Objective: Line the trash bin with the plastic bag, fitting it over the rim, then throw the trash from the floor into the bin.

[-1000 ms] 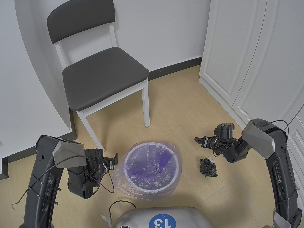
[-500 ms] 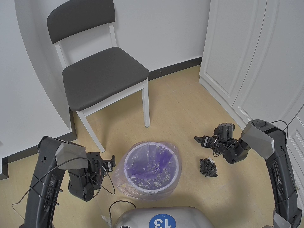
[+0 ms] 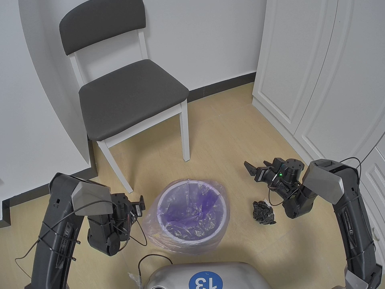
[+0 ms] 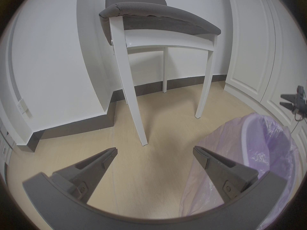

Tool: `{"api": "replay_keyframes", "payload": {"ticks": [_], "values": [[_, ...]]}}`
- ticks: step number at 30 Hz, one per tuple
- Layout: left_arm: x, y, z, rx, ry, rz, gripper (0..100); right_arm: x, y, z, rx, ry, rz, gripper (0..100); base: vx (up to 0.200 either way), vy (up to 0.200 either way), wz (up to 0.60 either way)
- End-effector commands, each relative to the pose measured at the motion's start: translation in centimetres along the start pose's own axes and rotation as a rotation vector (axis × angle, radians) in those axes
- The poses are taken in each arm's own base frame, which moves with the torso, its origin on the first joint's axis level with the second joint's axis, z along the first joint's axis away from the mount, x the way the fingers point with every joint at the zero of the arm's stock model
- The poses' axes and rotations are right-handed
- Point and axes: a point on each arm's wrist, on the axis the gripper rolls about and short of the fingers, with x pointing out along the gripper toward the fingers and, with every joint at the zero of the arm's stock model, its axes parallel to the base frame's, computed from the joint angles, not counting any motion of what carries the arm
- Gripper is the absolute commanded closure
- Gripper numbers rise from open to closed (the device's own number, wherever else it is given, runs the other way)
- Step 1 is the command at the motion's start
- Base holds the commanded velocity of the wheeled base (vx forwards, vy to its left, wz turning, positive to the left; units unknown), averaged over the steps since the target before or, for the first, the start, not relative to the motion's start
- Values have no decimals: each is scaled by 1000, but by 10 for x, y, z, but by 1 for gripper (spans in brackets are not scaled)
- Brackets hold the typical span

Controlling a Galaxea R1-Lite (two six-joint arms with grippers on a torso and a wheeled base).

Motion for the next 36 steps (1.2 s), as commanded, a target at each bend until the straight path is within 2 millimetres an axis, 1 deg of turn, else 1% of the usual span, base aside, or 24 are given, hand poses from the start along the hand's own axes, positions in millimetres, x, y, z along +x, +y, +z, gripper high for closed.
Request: {"api": "replay_keyframes", "payload": {"ticks": [1,5,8,12,16,18,19,20,24,26,27,29,30,32,33,34,36], "values": [[0,0,2,-30,-17,2,0,-15,34,7,-9,99,60,0,0,0,0],[1,-1,2,-26,-22,4,0,-24,53,15,-1,188,67,0,0,0,0],[1,-1,3,-23,-24,7,0,-27,62,18,1,233,69,0,0,0,0],[2,-1,2,-22,-25,7,0,-35,72,23,2,341,43,0,0,0,0],[2,-2,3,-20,-27,7,0,-41,88,30,0,445,26,0,0,0,0],[2,-2,3,-20,-27,7,0,-41,96,33,-12,460,4,0,0,0,0],[2,-2,3,-20,-27,7,0,-41,96,33,-12,460,4,0,0,0,0],[2,-2,3,-20,-27,7,0,-38,102,34,-32,454,-40,0,0,0,0],[2,-2,3,-20,-27,7,0,-35,107,36,-65,485,-85,0,0,0,0],[2,-2,3,-22,-28,5,0,-39,114,48,-113,522,-91,0,0,0,0],[2,-2,4,-22,-29,5,0,-39,120,50,-137,542,-88,0,0,0,0],[2,-2,4,-22,-29,3,0,-41,133,47,-182,578,-91,0,0,0,0],[2,-2,4,-22,-29,3,0,-41,133,47,-182,578,-91,0,0,0,0],[2,-2,3,-23,-28,5,0,-39,158,38,-270,601,-103,0,0,0,0],[2,-2,3,-23,-28,5,0,-39,160,37,-274,602,-101,0,0,0,0],[2,-2,3,-25,-28,7,0,-35,166,31,-316,621,-100,0,0,0,0],[1,-1,3,-26,-27,8,0,-29,170,27,-343,630,-98,0,0,0,0]]}}
